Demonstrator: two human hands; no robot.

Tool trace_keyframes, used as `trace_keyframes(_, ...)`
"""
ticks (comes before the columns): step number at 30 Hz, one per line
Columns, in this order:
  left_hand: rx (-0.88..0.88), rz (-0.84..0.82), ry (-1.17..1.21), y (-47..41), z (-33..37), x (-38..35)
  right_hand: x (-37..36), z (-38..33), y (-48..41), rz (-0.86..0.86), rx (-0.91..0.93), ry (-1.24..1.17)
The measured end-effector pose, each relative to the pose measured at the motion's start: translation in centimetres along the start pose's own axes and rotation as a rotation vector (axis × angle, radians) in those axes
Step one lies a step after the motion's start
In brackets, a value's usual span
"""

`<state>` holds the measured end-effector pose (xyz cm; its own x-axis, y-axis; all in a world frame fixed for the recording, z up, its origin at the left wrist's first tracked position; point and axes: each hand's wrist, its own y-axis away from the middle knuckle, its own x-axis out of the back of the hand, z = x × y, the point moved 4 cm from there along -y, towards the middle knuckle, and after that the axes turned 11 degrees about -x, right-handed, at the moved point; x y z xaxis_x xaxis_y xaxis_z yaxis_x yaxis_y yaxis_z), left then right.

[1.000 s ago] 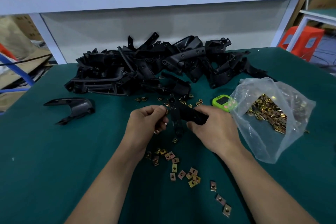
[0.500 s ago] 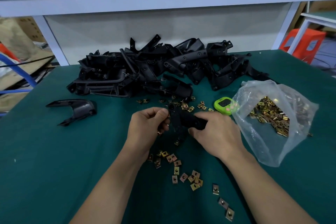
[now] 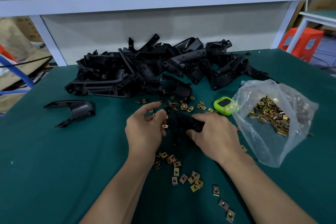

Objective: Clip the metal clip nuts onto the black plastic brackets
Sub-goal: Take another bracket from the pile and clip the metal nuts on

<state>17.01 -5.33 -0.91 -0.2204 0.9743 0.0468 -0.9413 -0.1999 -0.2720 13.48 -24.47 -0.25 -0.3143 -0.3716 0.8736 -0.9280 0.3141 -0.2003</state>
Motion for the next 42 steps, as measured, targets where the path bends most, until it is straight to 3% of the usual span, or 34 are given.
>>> trace_keyframes(7, 0.254, 0.168, 0.331, 0.5, -0.3, -0.2, -0.2, -1.2, 1.0, 0.007, 0.017, 0.003)
trace_keyframes(14, 0.152, 0.155, 0.067, 0.9, -0.2, 0.0, 0.6, -1.6, 1.5, 0.079, 0.025, 0.146)
trace_keyframes(18, 0.173, 0.134, 0.043, 1.0, -0.3, -0.2, 0.6, -1.3, 1.2, 0.043, 0.001, 0.117)
trace_keyframes(24, 0.471, 0.178, 0.404, 0.8, -1.1, -0.4, 0.4, -1.5, 1.3, -0.002, 0.020, 0.066)
trace_keyframes(27, 0.558, 0.186, 0.471, 0.8, -1.2, -0.4, 0.6, -1.7, 1.2, 0.016, 0.038, 0.096)
trace_keyframes(33, 0.461, 0.216, 0.394, 1.2, -0.8, -0.2, 0.6, -1.6, 1.4, 0.020, 0.041, 0.095)
trace_keyframes(42, 0.074, 0.105, -0.154, 2.1, 0.8, -0.6, 0.6, -1.6, 1.5, 0.060, 0.025, 0.054)
